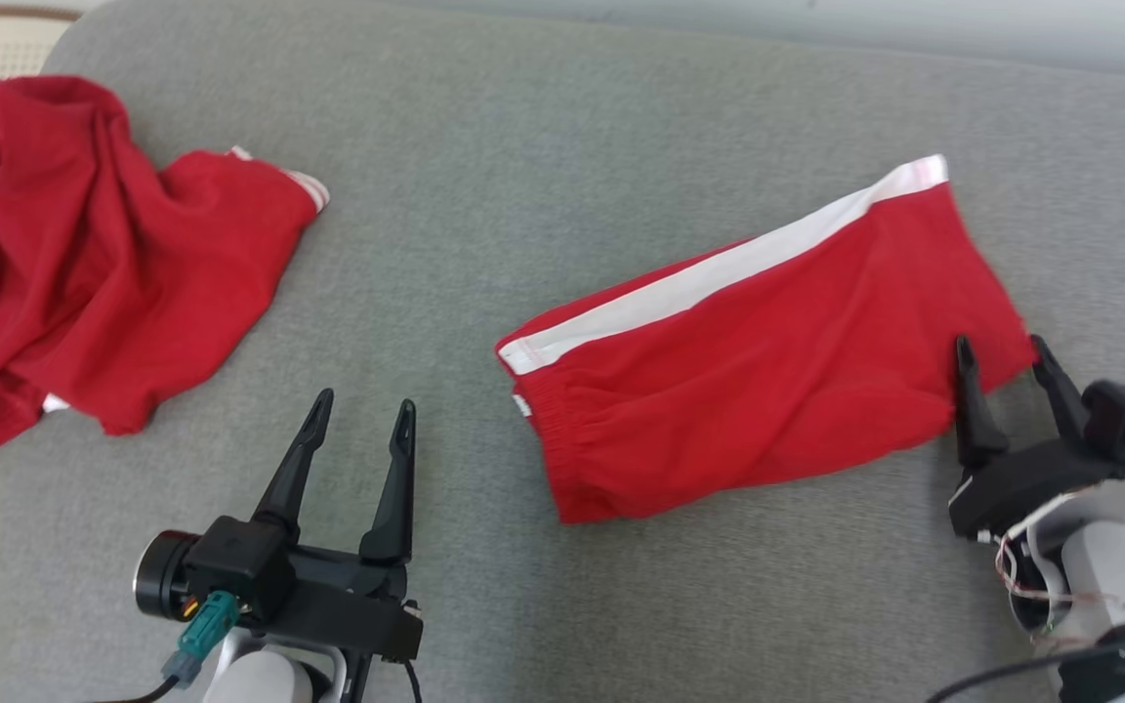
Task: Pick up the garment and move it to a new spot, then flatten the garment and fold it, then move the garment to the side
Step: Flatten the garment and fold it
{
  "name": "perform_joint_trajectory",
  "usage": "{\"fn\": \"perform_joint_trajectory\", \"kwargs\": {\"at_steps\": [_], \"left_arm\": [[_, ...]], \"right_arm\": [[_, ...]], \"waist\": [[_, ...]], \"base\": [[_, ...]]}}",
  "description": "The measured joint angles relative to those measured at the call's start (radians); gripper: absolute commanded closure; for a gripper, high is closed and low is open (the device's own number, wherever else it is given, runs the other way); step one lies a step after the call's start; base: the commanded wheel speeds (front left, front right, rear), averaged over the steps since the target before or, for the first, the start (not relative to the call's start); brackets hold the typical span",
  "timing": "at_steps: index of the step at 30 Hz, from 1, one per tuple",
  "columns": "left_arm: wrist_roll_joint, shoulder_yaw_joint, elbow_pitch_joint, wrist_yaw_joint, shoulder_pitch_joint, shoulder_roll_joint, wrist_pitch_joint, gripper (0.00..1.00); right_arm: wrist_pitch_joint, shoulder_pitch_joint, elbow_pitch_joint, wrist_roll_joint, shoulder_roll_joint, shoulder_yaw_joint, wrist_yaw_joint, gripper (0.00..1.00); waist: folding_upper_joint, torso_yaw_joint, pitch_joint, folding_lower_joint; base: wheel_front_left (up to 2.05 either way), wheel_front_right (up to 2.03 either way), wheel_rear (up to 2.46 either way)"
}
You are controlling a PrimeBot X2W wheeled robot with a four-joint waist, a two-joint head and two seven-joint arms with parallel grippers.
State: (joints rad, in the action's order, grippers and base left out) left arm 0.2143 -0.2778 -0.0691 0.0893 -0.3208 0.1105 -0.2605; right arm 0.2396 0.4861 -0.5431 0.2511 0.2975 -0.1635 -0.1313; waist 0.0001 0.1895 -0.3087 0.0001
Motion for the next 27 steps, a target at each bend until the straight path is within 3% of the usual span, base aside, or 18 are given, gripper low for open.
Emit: {"fn": "perform_joint_trajectory", "kwargs": {"at_steps": [6, 7, 9, 10, 11, 19, 27], "left_arm": [[-0.015, -0.001, 0.006, -0.016, -0.009, -0.016, 0.0, 0.0], [-0.016, -0.001, 0.007, -0.017, -0.009, -0.018, 0.0, 0.0], [-0.022, 0.0, 0.008, -0.018, -0.01, -0.022, 0.0, 0.0], [-0.023, 0.002, 0.008, -0.018, -0.01, -0.023, 0.0, 0.0], [-0.025, 0.004, 0.008, -0.018, -0.01, -0.024, 0.0, 0.0], [-0.035, 0.015, 0.007, -0.032, -0.01, -0.03, 0.0, 0.0], [-0.041, 0.03, 0.003, -0.036, -0.005, -0.035, 0.0, 0.0]], "right_arm": [[0.013, 0.093, -0.121, 0.033, 0.007, -0.02, 0.0, 0.0], [0.015, 0.102, -0.132, 0.039, 0.007, -0.024, 0.0, 0.53], [0.018, 0.119, -0.15, 0.053, 0.006, -0.033, 0.0, 0.67], [0.021, 0.122, -0.155, 0.058, 0.004, -0.04, 0.001, 0.89], [0.022, 0.125, -0.16, 0.059, 0.003, -0.044, 0.001, 1.0], [0.026, 0.124, -0.155, 0.095, -0.012, -0.072, 0.001, 1.0], [0.029, -0.059, 0.01, 0.094, -0.083, 0.032, 0.0, 1.0]], "waist": [[-0.0001, 0.034, -0.029, -0.0001], [-0.0001, 0.037, -0.032, -0.0001], [-0.0001, 0.038, -0.036, -0.0001], [-0.0001, 0.036, -0.037, -0.0001], [-0.0001, 0.033, -0.036, -0.0001], [-0.0001, 0.002, -0.032, -0.0001], [-0.0001, -0.027, -0.012, -0.0002]], "base": [[0.0, 0.0, 0.0], [0.0, 0.0, 0.0], [0.0, 0.0, 0.0], [0.0, 0.0, 0.0], [0.0, 0.0, 0.0], [0.0, 0.0, 0.0], [0.0, 0.0, 0.0]]}}
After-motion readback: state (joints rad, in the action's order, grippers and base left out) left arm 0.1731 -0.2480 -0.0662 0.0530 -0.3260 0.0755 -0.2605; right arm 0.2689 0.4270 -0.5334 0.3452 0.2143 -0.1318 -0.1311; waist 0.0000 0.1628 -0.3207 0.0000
